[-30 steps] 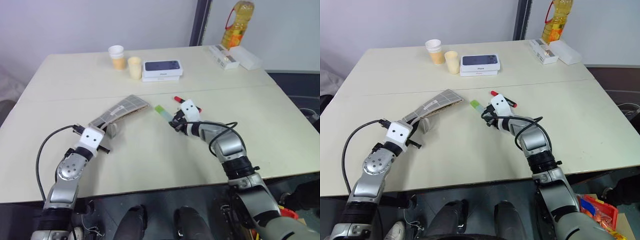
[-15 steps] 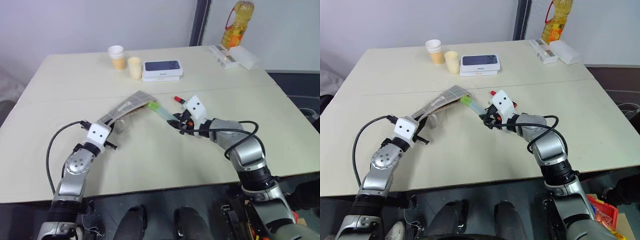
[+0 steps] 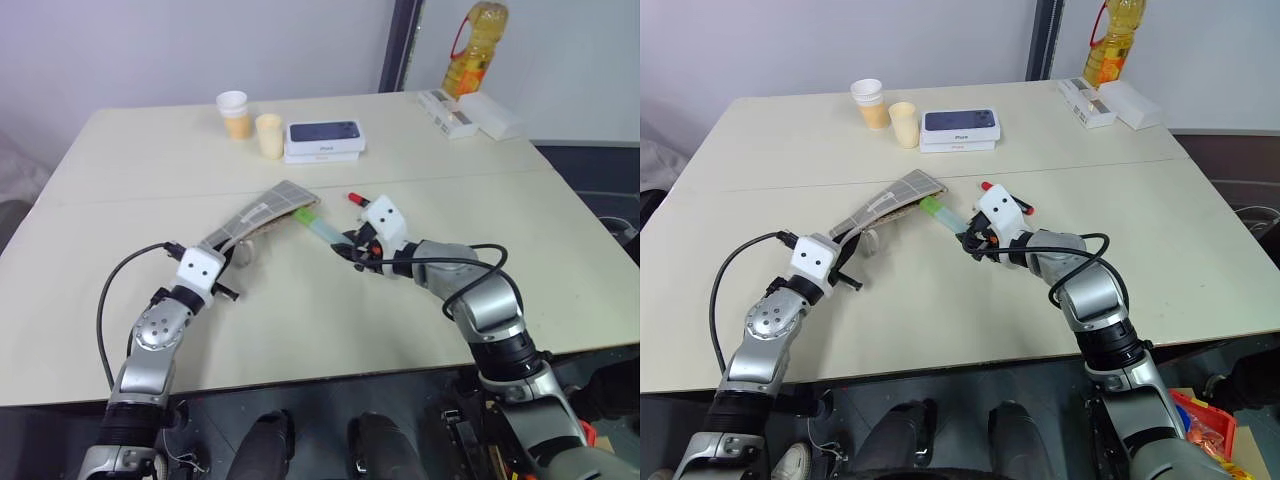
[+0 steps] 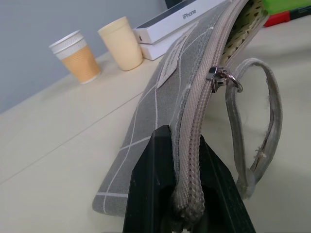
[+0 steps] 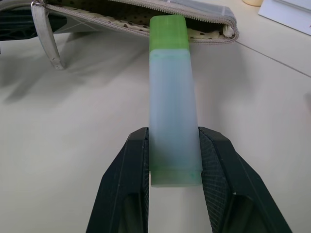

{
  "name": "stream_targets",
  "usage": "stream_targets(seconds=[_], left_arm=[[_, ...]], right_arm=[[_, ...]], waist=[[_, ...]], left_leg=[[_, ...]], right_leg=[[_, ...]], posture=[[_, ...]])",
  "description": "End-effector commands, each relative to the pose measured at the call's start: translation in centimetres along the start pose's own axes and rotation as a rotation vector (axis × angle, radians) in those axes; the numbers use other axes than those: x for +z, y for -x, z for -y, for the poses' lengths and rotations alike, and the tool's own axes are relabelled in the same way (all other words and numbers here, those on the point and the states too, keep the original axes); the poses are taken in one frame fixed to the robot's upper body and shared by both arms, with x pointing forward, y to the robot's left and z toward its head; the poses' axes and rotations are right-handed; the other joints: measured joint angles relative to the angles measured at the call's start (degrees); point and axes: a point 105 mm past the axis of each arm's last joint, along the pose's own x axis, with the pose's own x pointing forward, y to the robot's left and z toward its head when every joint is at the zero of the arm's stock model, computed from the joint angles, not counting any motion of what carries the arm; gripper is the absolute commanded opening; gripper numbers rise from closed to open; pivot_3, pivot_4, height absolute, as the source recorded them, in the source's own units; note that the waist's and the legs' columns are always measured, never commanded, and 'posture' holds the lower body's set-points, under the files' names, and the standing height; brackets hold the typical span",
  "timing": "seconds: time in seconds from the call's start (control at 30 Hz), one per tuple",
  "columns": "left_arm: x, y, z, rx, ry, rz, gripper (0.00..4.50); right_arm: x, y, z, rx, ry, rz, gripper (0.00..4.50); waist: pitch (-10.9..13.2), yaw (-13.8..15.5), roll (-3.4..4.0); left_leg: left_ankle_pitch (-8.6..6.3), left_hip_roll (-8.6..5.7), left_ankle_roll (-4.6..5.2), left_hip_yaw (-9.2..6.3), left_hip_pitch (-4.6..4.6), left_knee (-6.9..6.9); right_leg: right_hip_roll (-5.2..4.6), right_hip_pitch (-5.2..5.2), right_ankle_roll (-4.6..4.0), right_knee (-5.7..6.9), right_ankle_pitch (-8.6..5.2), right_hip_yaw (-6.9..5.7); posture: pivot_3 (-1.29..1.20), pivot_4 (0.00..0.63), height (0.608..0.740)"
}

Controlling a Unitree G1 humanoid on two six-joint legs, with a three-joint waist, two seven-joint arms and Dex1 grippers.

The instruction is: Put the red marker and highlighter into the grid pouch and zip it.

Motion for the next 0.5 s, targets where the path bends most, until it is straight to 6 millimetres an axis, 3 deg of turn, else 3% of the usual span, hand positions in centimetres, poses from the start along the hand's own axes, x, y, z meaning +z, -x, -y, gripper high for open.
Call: stream_targets(seconds=[0.03, 0.33, 0.5], left_arm=[[1.9, -0.1, 0.0, -0.016, -0.014, 0.075, 0.0], [2.8, 0.4, 2.6, -0.213, -0.17, 0.109, 0.0], [3.8, 1.2, 5.2, -0.394, -0.225, 0.157, 0.0]], right_arm=[[1.7, -0.1, -0.4, 0.012, 0.032, 0.046, 0.87], [1.4, 0.2, -1.0, 0.051, 0.19, -0.054, 0.87], [1.3, 0.4, -3.8, 0.192, 0.341, -0.109, 0.87]], waist=[[0.0, 0.0, 0.0], [0.0, -0.01, 0.0], [0.01, -0.05, 0.02]], left_leg=[[0.0, 0.0, 0.0, 0.0, 0.0, 0.0], [0.0, 0.0, 0.0, 0.0, 0.0, -0.01], [0.0, 0.0, 0.0, 0.0, -0.03, -0.03]], right_leg=[[0.0, 0.0, 0.0, 0.0, 0.0, 0.0], [-0.01, 0.0, -0.01, -0.02, -0.01, 0.0], [-0.04, -0.02, -0.02, -0.08, -0.01, 0.0]], posture=[[0.0, 0.15, 0.74], [0.0, 0.15, 0.74], [0.0, 0.15, 0.74]])
